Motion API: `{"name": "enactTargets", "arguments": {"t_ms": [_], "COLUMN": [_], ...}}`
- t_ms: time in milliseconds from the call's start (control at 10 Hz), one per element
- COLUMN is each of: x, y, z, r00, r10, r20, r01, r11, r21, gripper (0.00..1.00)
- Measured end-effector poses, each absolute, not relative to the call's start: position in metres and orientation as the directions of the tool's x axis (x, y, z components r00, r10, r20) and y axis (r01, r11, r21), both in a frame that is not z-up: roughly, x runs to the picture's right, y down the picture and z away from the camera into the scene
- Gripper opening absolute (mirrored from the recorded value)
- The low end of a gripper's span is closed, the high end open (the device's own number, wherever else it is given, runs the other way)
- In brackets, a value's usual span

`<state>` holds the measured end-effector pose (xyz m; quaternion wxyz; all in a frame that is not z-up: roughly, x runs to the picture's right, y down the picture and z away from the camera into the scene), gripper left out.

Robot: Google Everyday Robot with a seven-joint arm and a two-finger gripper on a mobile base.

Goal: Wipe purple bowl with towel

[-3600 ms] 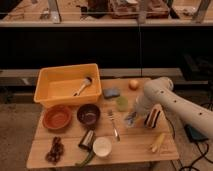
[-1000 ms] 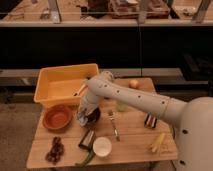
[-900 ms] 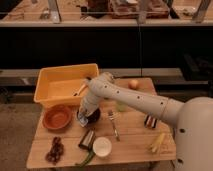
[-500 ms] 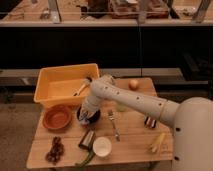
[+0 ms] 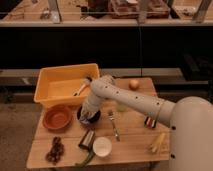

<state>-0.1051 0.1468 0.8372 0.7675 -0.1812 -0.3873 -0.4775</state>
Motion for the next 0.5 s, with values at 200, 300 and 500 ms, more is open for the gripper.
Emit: {"name": "enactTargets", "arguments": {"t_ms": [200, 300, 500], "x": [-0.090, -0.084, -0.077], "y": [0.147, 0.146, 0.143], "z": [0.843, 0.845, 0.849], "r00": [0.266, 0.277, 0.290], "r10": [-0.580, -0.577, -0.578], "r20": [0.770, 0.768, 0.763], "r01": [0.867, 0.863, 0.862], "r11": [0.494, 0.500, 0.504], "r21": [0.072, 0.065, 0.055], "gripper": [0.00, 0.00, 0.00]}}
